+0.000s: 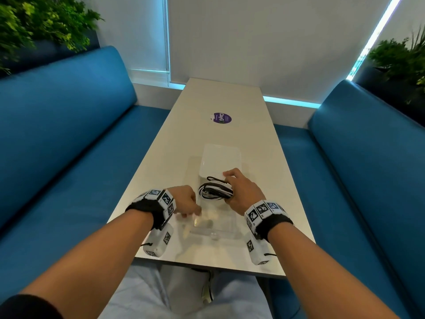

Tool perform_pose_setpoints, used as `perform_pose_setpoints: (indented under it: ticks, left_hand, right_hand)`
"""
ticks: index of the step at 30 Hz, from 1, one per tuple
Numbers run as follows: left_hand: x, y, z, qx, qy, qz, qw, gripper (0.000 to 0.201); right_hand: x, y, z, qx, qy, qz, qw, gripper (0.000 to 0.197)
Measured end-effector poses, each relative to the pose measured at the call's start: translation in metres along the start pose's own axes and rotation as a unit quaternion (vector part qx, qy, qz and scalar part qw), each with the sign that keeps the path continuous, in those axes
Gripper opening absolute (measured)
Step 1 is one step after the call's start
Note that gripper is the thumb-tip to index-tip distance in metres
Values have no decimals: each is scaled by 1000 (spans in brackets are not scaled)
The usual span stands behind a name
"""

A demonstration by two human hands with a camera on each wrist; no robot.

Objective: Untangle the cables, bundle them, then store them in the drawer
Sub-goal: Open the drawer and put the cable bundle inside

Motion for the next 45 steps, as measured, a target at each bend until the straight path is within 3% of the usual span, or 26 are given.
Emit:
perform_pose_setpoints:
  ticks: [2,4,6,8,12,16,20,24,29,32,35,38,41,45]
  left_hand:
    - [27,-2,5,-22,172,-42,984,51]
    - [41,5,2,-100,260,-66,958,81]
    - [35,19,2,-176,226,-34,957,96]
    - [18,23,7,-198,163,-39,966,96]
    - [8,23,13,-195,162,-107,961,95]
    - [6,28,10,-190,144,-133,962,100]
    - [2,30,3,-175,140,-147,963,100]
    - [-5,30,4,-165,128,-169,963,107]
    - [-9,26,11,-183,159,-163,956,108]
    - [-10,26,16,-174,162,-147,960,113]
    - [-9,28,17,-171,160,-132,963,116]
    - [-9,29,13,-169,162,-126,964,113]
    - [-10,30,13,-170,162,-128,964,112]
    - [-12,25,17,-173,150,-139,964,112]
  right_hand:
    - [6,-3,0,7,4,-24,1000,33]
    - [12,-8,-3,18,20,-38,999,31]
    - [18,-13,-9,20,25,-49,998,29]
    - [13,-13,-16,5,-15,-72,997,26]
    - [-6,-6,-30,-54,-99,-176,978,39]
    - [-12,-4,-29,-133,-85,-196,968,35]
    - [-18,-10,-21,-160,-97,-202,961,37]
    - [-20,-12,-22,-189,-99,-183,960,58]
    - [-43,-8,-33,-212,-124,-47,968,109]
    - [-38,-18,-30,-171,-128,-20,977,93]
    - [-36,-23,-30,-178,-154,-45,971,73]
    - [-44,-30,-36,-180,-161,-99,965,73]
    - [-48,-42,-40,-147,-122,-162,968,56]
    - [-53,-38,-38,-163,-108,-178,964,54]
Point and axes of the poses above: each hand's wrist, its own z-axis towards the middle knuckle, its own x-axis out of the back of the hand, y = z × x, the point moved 8 cm from there along z, towards the middle knuckle, and after that the axes turned 2 degrees about y, right-handed, at the moved point
